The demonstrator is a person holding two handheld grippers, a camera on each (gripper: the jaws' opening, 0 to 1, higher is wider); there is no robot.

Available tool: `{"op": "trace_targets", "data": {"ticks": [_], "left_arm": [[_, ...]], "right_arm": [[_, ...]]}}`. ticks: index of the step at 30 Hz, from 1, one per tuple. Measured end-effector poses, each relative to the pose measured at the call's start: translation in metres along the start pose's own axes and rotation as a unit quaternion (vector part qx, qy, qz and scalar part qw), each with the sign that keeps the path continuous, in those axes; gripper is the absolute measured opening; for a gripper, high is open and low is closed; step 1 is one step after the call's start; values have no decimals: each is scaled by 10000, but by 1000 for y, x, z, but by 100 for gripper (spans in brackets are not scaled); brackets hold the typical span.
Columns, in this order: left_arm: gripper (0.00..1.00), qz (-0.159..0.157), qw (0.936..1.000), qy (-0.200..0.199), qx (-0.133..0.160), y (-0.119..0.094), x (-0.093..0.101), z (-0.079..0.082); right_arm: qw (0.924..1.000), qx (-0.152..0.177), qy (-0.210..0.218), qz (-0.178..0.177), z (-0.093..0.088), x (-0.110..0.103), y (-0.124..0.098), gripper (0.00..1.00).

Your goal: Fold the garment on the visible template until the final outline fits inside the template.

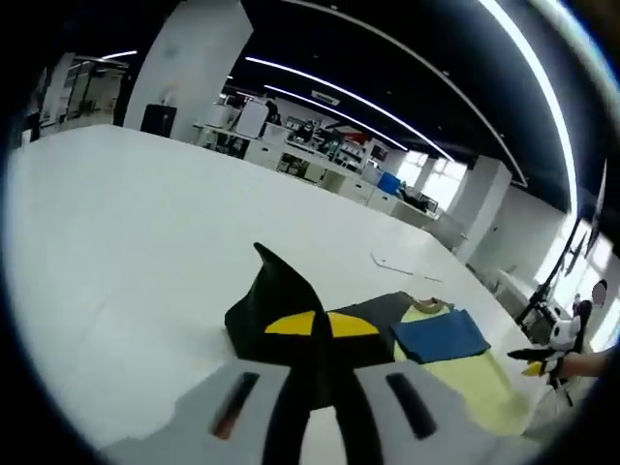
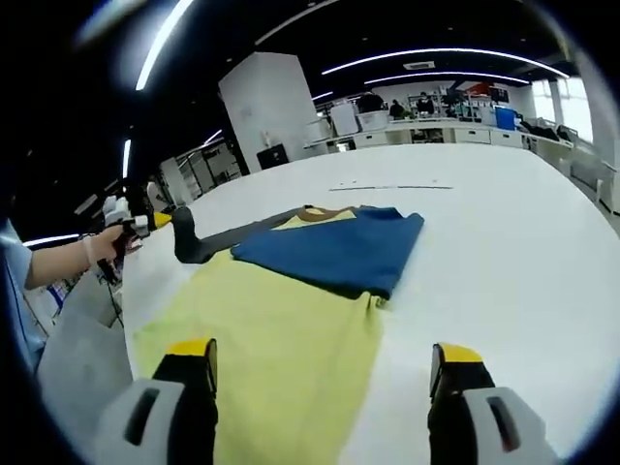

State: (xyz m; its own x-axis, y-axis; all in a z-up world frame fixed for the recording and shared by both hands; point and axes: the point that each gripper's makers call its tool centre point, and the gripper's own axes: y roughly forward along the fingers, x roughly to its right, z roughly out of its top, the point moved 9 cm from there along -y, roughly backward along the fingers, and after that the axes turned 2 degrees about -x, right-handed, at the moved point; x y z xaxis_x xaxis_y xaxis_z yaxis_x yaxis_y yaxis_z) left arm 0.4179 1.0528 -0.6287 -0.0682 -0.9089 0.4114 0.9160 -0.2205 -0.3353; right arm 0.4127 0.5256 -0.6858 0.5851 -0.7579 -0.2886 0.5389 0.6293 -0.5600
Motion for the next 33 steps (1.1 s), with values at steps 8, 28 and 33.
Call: {"op": "trace_targets", "data": {"ticks": [8, 28, 33], "left_arm": [[0, -535, 9985, -40, -109, 39, 48, 1], [0, -1645, 9855, -129, -395, 117, 146, -17], [0, -1922, 9802, -303, -360, 132, 173, -25]], "right_arm": [[9997, 80, 227, -34, -9, 3, -8, 89], [9984, 184, 531, -81, -24, 5, -18, 85], [9980, 191, 580, -132, -29, 7, -22, 85]]}}
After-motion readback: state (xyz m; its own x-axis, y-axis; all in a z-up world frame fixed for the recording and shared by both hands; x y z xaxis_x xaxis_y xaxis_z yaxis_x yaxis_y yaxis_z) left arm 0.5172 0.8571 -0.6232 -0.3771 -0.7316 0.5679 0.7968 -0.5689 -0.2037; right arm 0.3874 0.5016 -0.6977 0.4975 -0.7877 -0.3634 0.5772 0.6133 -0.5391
